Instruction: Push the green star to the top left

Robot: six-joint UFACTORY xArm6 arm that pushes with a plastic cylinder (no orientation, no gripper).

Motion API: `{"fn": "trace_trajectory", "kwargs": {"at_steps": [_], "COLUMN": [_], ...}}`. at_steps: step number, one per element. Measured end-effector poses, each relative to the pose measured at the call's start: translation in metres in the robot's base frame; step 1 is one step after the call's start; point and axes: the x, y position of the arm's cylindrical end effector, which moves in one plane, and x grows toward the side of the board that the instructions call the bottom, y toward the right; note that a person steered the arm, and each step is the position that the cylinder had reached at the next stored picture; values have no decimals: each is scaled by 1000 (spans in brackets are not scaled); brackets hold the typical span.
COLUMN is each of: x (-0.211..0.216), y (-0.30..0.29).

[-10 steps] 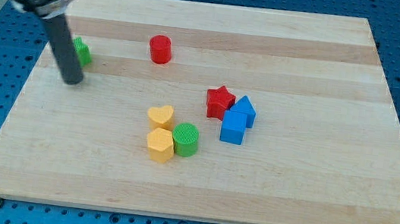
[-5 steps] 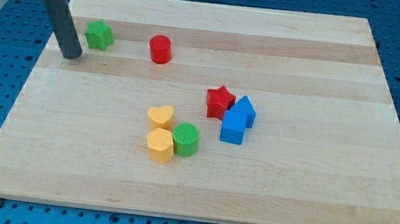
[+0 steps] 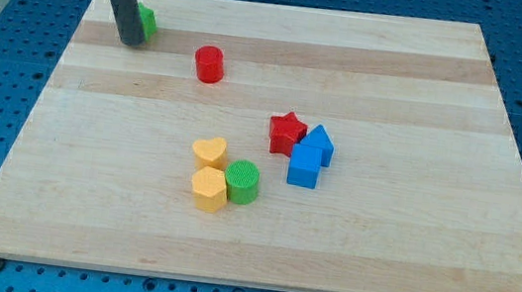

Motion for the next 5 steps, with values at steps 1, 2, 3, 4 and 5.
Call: {"fn": "trace_trajectory", "kwargs": {"at_steps": [1,2,3,4,5], "x": [-6,-26,-44,-44,-45], "y": [19,17,1,-9,-13]}}
